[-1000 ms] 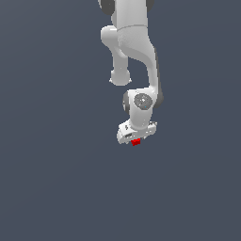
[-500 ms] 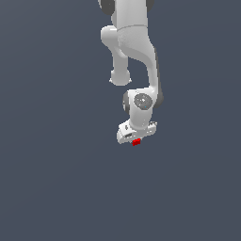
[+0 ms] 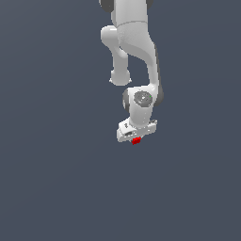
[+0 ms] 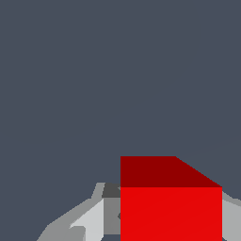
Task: Pick up the red cube and move it to a goal position.
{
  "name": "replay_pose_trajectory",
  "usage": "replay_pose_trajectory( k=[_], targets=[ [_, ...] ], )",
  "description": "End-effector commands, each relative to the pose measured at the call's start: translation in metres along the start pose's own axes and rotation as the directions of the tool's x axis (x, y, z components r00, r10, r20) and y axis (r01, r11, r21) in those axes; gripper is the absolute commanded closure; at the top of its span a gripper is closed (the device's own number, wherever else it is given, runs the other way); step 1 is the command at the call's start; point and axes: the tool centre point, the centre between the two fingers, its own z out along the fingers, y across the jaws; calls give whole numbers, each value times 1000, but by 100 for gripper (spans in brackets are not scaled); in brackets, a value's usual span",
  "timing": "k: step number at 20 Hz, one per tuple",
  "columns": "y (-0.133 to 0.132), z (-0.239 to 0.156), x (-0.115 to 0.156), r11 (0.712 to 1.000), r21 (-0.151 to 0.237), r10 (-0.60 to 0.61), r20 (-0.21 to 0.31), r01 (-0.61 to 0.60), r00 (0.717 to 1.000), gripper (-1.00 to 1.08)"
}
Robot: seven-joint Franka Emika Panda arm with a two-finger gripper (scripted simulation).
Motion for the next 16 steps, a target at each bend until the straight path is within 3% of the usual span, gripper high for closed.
replay_pose_trajectory(
  k=[1,8,16],
  targets=[
    [0,-10,-1,1000,0,0,-1,0,1000,108],
    [0,-53,-9,1000,-1,0,-1,0,1000,108],
    [0,-133,-22,1000,-1,0,-1,0,1000,108]
  ],
)
